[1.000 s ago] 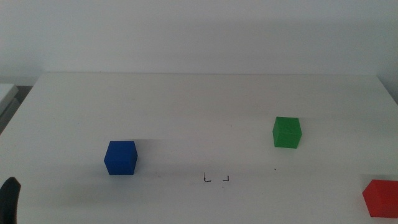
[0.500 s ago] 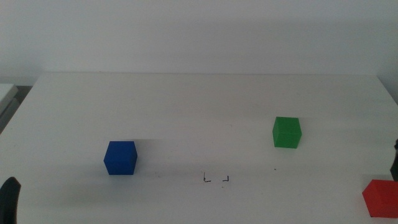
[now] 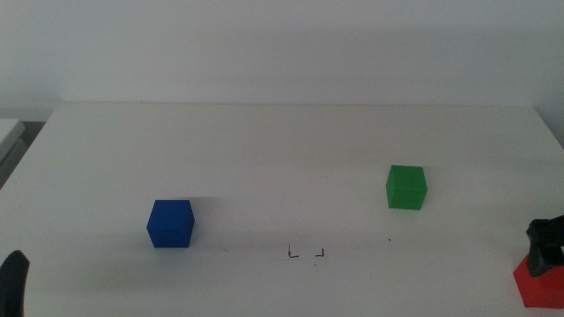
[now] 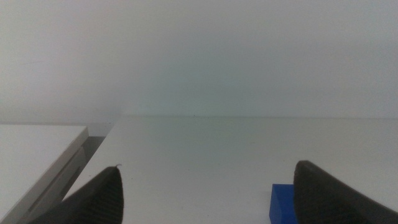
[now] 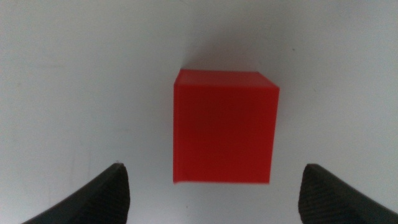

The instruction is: Stack red cubes first, then green, then blue cubes in a specific spot.

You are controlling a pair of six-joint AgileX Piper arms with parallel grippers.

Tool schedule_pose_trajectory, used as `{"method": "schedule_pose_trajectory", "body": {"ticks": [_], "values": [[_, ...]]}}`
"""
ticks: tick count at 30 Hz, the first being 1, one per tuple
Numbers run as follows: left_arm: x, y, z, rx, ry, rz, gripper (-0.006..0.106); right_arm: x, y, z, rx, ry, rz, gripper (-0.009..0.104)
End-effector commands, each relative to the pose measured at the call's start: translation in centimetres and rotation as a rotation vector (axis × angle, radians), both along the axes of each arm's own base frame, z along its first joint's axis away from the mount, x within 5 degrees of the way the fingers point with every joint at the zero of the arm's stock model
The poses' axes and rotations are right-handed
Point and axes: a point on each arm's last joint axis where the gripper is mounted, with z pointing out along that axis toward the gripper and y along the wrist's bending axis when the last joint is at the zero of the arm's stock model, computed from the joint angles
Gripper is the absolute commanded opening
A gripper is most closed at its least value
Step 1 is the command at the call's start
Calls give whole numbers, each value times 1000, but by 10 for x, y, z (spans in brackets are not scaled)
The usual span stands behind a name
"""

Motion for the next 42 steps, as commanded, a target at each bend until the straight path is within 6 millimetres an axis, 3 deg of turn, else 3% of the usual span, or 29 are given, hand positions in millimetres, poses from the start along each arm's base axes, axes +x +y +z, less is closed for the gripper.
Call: {"method": "schedule_pose_trajectory", "body": {"ticks": [1,11,21,37,42], "values": [[0,0,1,2,-17,3,92,4,-1,-7,-11,-7,14,84],[0,0,1,2,-17,3,92,14,-18,-31,25,33,-79,84],[0,0,1,2,-17,3,92,18,-17,-36,32,24,-79,77],[0,0,1,2,-17,3,92,22,-12,-45,34,42,-67,76],[0,0,1,2,-17,3,92,23,-12,-52,35,68,-73,67]]}}
